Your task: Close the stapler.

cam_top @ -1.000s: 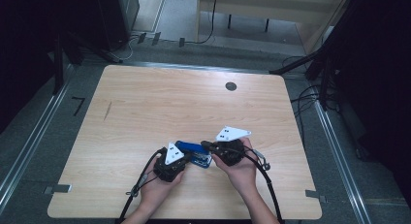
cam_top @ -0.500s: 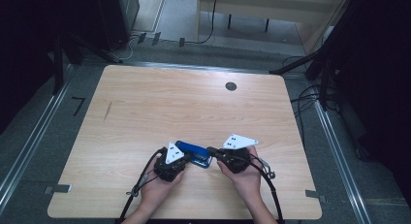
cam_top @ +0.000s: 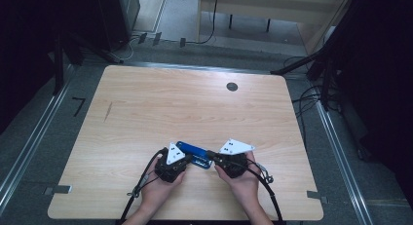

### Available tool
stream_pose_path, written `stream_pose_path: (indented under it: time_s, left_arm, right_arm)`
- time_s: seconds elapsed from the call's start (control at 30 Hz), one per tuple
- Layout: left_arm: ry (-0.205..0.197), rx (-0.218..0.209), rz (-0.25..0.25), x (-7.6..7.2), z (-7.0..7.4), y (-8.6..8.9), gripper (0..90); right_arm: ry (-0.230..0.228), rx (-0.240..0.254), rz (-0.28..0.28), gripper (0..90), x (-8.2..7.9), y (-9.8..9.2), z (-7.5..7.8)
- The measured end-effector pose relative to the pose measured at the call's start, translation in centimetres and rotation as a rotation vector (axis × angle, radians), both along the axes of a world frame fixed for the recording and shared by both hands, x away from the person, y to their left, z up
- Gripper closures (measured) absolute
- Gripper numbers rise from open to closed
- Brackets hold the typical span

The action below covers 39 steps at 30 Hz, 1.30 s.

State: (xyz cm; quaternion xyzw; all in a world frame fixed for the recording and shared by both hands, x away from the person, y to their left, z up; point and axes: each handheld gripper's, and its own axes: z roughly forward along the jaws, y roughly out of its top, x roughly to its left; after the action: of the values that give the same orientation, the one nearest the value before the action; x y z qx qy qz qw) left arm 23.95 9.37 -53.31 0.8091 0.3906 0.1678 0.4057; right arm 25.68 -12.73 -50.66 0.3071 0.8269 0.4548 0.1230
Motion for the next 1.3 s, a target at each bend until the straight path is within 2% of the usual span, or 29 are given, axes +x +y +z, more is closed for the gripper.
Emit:
stream_pose_path:
  time_s: [0.03, 0.1, 0.27, 0.33, 0.4, 0.47, 0.57, 0.67, 0.73, 0.77, 0.87, 1.1, 1.23, 1.3]
  left_arm:
    - [0.001, 0.002, -0.003, 0.0, 0.0, 0.0, 90.0]
    - [0.004, -0.008, 0.001, 0.0, 0.0, 0.1, 90.0]
    - [-0.009, -0.054, 0.013, -0.2, 0.1, 0.8, 90.0]
    - [-0.022, -0.069, 0.025, -0.4, 0.2, 1.2, 90.0]
    - [-0.022, -0.096, 0.037, -0.5, 0.2, 1.6, 90.0]
    - [-0.029, -0.099, 0.044, -0.8, 0.3, 1.9, 90.0]
    - [-0.04, -0.098, 0.053, -1.2, 0.6, 2.5, 90.0]
    - [-0.057, -0.108, 0.084, -1.5, 0.8, 3.6, 90.0]
    - [-0.077, -0.116, 0.127, -1.5, 0.9, 4.5, 89.0]
    - [-0.079, -0.12, 0.145, -1.5, 1.0, 5.0, 85.2]
    - [-0.08, -0.119, 0.184, -1.5, 0.9, 6.5, 82.6]
    - [-0.102, -0.118, 0.24, -1.9, 0.8, 8.8, 62.4]
    - [-0.13, -0.086, 0.324, -2.1, 0.9, 10.5, 45.5]
    - [-0.118, -0.068, 0.378, -2.2, 1.0, 11.5, 33.3]
  right_arm:
    - [-0.02, 0.011, -0.007, 90.0, -0.1, 0.0, -0.2]
    - [-0.017, 0.027, -0.022, 90.0, -0.2, 0.0, -0.3]
    - [-0.023, 0.017, -0.025, 90.0, -0.3, 0.1, -0.1]
    - [-0.019, 0.073, -0.014, 90.0, -0.5, 0.0, 0.2]
    - [-0.012, 0.072, -0.015, 90.0, -0.6, 0.0, 0.4]
    - [-0.007, 0.085, -0.007, 90.0, -0.8, 0.1, 0.3]
    - [-0.005, 0.065, 0.01, 90.0, -1.5, 0.4, 0.0]
    - [0.01, 0.059, 0.019, 90.0, -2.2, 0.6, -0.3]
    - [0.016, 0.048, 0.025, 90.0, -2.5, 0.6, -0.6]
    - [0.023, 0.045, 0.026, 90.0, -2.6, 0.7, -0.8]
    - [0.046, 0.037, 0.02, 90.0, -2.7, 0.5, -1.6]
    - [0.074, 0.012, 0.012, 90.0, -2.8, 0.4, -2.9]
    - [0.079, -0.004, 0.02, 90.0, -2.6, 0.7, -3.2]
    - [0.085, -0.012, 0.019, 90.0, -2.5, 0.8, -3.4]
